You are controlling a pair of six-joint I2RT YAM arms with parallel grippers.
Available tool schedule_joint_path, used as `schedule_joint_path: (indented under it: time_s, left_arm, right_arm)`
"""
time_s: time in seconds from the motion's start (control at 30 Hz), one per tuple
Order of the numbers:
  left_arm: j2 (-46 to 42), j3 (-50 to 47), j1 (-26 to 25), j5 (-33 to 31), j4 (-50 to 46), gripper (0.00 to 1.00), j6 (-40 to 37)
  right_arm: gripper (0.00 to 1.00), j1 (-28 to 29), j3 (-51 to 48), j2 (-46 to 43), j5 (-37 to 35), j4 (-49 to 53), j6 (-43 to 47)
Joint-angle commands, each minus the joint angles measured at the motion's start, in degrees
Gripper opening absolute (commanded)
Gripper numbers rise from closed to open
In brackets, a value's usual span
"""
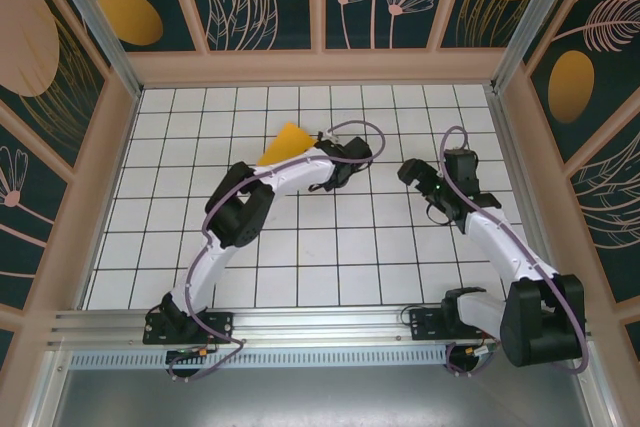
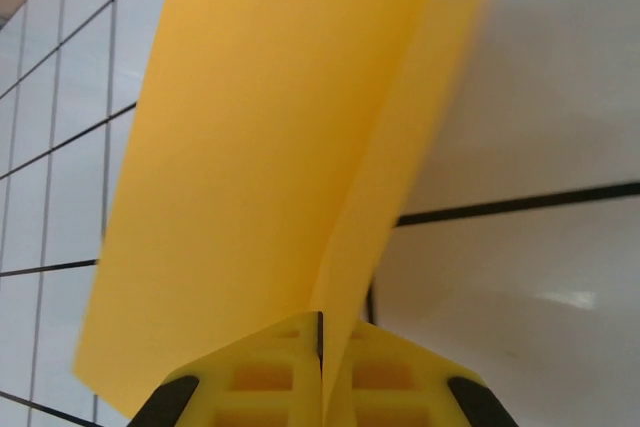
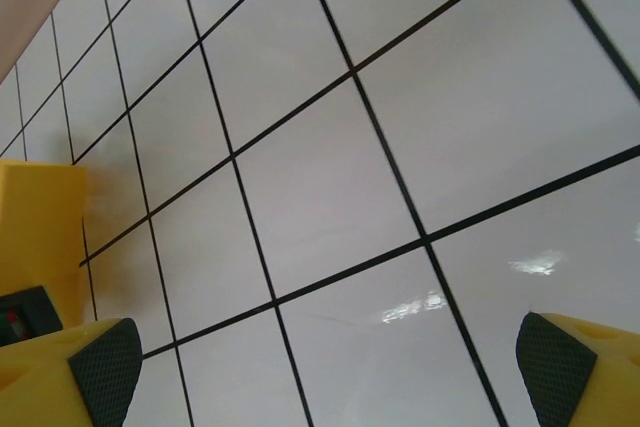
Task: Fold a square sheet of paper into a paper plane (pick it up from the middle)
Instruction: Turn over the paper at the center of the table.
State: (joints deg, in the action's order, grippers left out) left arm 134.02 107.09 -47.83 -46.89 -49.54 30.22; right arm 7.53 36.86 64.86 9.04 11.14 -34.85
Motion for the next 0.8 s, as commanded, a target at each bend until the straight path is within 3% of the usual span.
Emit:
schedule_joint_path:
  time_s: [0.0, 0.1, 0.27, 0.37, 0.6, 0.77]
  left_arm:
    - [1.83, 2.16, -0.98, 2.11, -0.89, 0.07, 0.09]
    - [2.30, 1.72, -1.05, 4.98, -0.56, 0.10, 0.33]
    - [0.66, 3.25, -1.12, 8.79, -0.56, 0.25, 0.01]
    - [-3.08, 3.10, -1.12, 14.47, 2.04, 0.33, -0.42]
    - [-15.51, -2.40, -0.97, 31.44, 10.82, 0.63, 0.08]
    - [-23.37, -10.05, 1.63, 37.61, 17.05, 0.83, 1.80]
  right_arm:
    - [0.99, -1.78, -0.56, -1.81, -1.79, 2.64, 0.56]
    - [0.99, -2.96, -0.65, -2.20, -1.20, 3.26, 0.53]
    - [0.99, -3.84, -0.30, -3.36, 1.13, 3.86, 0.84]
    - [0.99, -4.01, 0.39, -4.05, 1.57, 4.68, 0.84]
    - [0.99, -3.93, 1.22, -4.06, 4.14, 5.50, 0.06]
    - [0.96, -2.56, 2.21, -0.96, 7.72, 4.47, -0.99]
